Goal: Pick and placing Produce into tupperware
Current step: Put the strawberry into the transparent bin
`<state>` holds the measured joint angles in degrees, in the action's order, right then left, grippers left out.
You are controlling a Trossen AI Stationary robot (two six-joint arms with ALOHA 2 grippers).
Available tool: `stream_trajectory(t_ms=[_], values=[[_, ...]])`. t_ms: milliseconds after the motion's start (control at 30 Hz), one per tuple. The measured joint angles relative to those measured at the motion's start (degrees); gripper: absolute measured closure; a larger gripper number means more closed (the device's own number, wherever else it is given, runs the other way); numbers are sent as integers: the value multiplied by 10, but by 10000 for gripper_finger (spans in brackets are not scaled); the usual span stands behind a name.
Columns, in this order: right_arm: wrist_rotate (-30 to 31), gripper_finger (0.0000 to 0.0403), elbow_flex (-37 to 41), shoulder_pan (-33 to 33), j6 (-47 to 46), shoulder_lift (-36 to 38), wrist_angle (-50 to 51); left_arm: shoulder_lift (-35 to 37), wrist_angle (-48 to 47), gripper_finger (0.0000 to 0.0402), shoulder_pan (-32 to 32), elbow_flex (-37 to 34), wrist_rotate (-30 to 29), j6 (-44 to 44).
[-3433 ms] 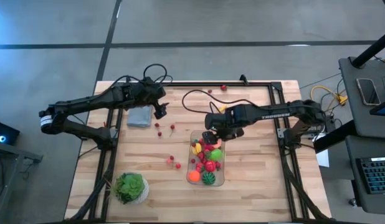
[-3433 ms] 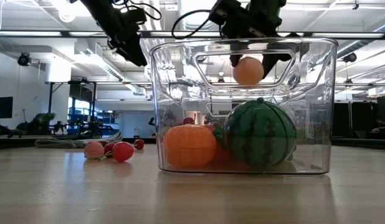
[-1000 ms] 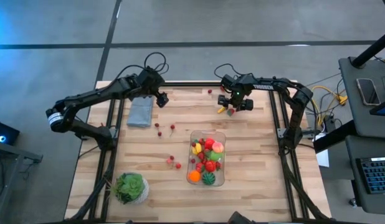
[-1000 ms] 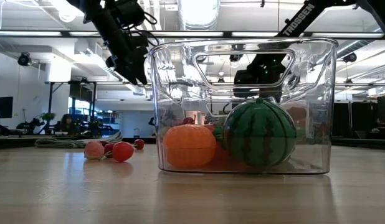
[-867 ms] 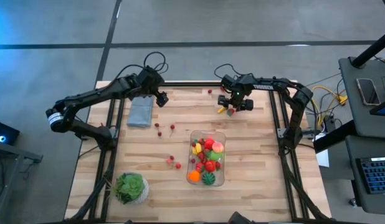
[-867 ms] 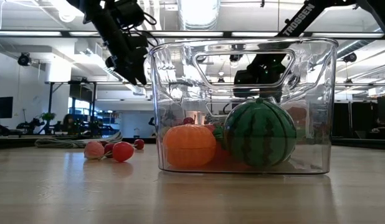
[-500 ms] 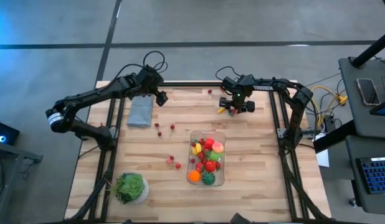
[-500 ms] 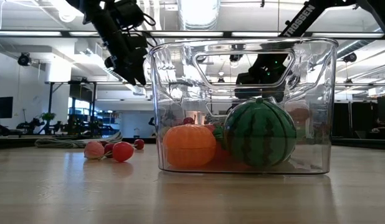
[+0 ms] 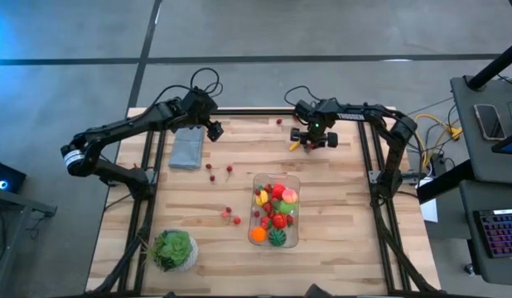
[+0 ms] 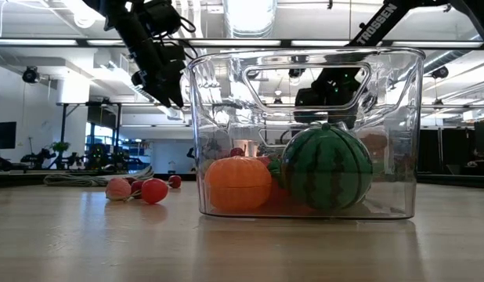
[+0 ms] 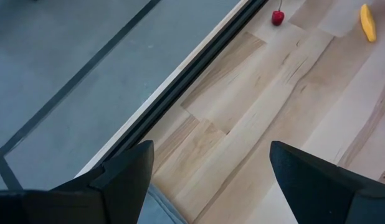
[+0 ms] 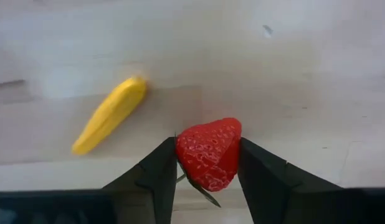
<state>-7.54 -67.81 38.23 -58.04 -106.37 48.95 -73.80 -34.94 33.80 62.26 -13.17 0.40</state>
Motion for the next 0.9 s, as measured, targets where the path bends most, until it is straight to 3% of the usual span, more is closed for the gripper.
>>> stream_trajectory(t_ms=[267,567,900], values=[[-33,251,-32,-53,0,62,19,0,0,97,0,0,1,6],[-38,255,-101,-218,53,160,16,0,0,97,0,0,11,22],[-29,220,-117,-373,49,120,15,0,-3,97,0,0,48,49]])
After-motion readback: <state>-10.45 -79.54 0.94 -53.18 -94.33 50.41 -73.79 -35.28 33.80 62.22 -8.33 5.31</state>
